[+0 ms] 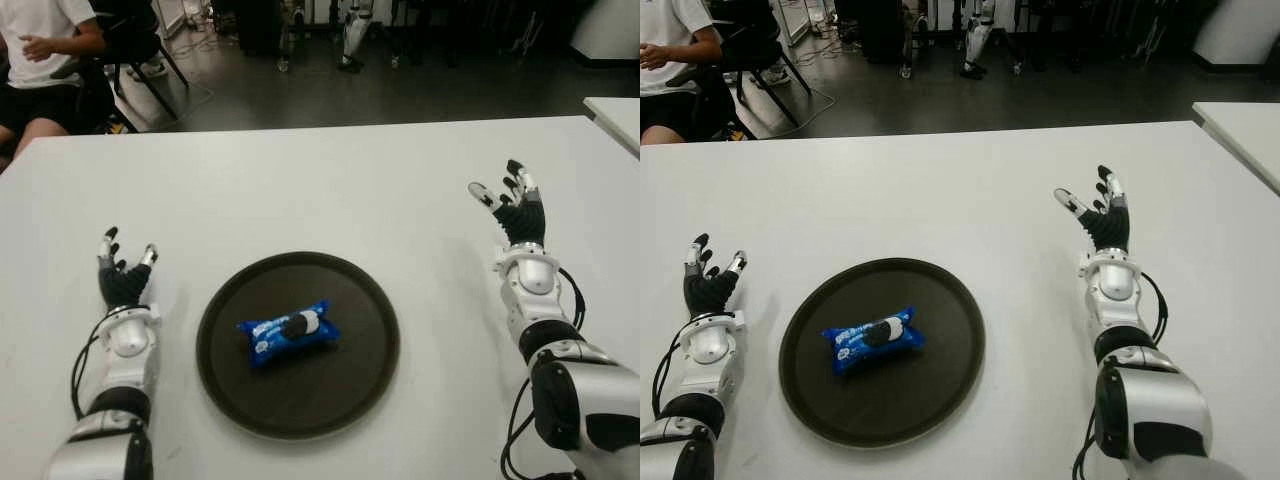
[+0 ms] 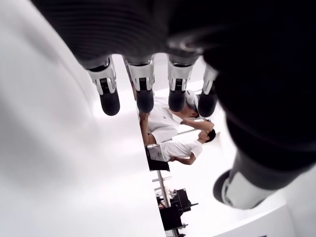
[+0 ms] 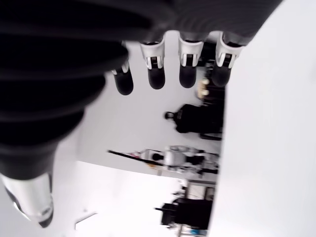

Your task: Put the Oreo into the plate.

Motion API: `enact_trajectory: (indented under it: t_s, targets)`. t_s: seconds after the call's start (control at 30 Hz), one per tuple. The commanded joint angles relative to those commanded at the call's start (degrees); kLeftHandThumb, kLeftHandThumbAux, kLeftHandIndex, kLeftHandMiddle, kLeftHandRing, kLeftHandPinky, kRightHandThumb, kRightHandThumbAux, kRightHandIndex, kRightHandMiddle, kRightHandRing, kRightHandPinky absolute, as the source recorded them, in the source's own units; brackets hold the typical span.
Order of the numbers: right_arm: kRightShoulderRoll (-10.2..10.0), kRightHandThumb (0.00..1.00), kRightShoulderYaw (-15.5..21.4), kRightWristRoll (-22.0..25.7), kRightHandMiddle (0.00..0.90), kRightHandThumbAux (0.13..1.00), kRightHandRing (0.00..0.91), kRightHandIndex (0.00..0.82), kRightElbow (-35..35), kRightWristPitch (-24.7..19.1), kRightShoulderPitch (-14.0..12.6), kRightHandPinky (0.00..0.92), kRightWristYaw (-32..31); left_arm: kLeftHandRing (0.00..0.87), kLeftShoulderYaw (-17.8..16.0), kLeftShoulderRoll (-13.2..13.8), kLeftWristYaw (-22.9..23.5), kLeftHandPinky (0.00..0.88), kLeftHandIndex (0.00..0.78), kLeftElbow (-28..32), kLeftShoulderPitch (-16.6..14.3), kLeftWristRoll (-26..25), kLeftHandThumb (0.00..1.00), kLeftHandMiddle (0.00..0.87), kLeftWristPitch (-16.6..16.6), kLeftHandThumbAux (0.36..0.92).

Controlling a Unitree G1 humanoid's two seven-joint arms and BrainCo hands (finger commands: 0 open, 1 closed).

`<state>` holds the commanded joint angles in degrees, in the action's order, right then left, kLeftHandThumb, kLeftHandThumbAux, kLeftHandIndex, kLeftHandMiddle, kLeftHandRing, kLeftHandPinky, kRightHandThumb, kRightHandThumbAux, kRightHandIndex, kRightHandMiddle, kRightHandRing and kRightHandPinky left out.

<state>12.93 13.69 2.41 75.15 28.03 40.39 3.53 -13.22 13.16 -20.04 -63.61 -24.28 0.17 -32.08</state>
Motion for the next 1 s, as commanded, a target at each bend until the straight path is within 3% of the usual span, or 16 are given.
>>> enact_trajectory:
  t_s: [0.27,0.57,1.0]
  targets:
    - [1.0,0.023,-3.6,-4.5,0.001,0.553,0.000,0.006,0.1,-3.7,0.3,0.000,2.0,0.054,-0.7,0.4,0.1,0.054,0.049,0.1,-0.2,-0.4,0.102,0.065,-1.2,0.729]
    - [0.8,0.002,-7.6,-9.9,0.000,0.510,0.000,0.010,-0.8,-2.4,-0.3,0.000,8.1,0.045,-1.2,0.8,1.4,0.049,0.041,0.2,-0.2,-1.0,0.132,0.053,-1.7,0.724]
    - [-0.2,0.000,-4.8,-6.8,0.004,0.471,0.000,0.021,-1.3,1.0,0.9,0.000,6.4,0.052,-1.2,0.7,2.2,0.057,0.047,0.8,-0.8,-0.7,0.109,0.067,-2.8,0.746]
